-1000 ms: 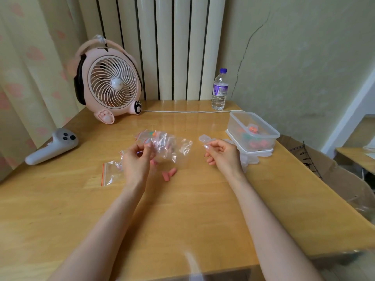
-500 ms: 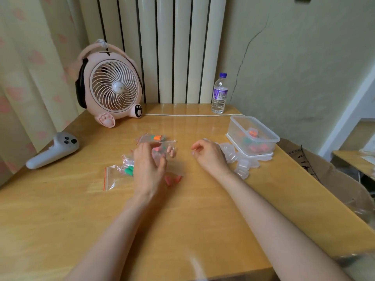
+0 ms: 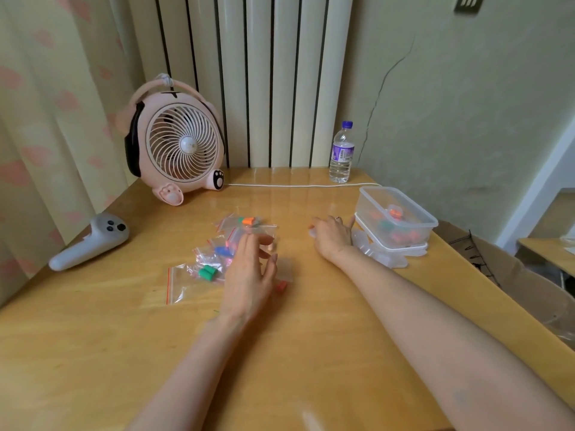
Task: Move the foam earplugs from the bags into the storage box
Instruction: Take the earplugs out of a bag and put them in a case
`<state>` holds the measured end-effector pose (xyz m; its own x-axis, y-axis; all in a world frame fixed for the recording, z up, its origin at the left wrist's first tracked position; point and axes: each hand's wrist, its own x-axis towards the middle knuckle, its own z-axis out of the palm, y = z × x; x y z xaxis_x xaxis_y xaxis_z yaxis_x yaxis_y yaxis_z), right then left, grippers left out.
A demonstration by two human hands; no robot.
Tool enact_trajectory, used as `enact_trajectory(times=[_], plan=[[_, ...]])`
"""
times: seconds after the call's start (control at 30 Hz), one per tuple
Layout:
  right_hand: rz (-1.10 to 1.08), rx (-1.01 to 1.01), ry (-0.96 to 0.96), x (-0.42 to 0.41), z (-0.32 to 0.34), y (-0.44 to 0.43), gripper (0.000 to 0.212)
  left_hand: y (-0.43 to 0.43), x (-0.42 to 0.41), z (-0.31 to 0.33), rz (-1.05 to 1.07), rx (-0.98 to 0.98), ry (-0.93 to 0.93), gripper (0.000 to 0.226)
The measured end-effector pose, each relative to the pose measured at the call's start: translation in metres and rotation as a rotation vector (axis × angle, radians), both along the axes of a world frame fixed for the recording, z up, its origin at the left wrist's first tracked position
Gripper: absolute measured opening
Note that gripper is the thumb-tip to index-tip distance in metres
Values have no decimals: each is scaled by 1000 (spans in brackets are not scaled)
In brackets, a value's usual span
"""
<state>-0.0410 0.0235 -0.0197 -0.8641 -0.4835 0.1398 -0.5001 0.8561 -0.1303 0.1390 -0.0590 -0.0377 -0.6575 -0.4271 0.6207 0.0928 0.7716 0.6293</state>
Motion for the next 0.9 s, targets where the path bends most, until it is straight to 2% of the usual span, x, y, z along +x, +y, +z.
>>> enact_trajectory(times=[0.07,0.13,0.23,0.33,0.43,0.63,0.73,0.8,0.9], plan=[[35,-78,38,8,1,3,30,-1,0,0,7,4,-9,19],[44,-304,-24,17,7,6,31,-2,-2,-2,2,2,-25,20],[73,-673,-210,37,18,11,37,-5,-5,-8,-16,-32,-43,26],[90,-858,-481,68,21,15,44,-5,-7,-13,-59,-49,-60,39],[129,-914,-638,92,12,17,46,-3,-10,-16,-103,-66,-68,48],[138,-1101,-807,104,-1,17,33,-5,-9,-17,-154,-105,-82,35],[114,-1133,-767,106,-5,19,27,-4,-6,-15,-101,-193,-100,41],[118,-1119,-706,107,-7,20,27,-2,-5,-13,-61,-230,-104,51],[125,-1107,-668,109,-6,21,28,-2,-5,-12,-5,-270,-120,54]])
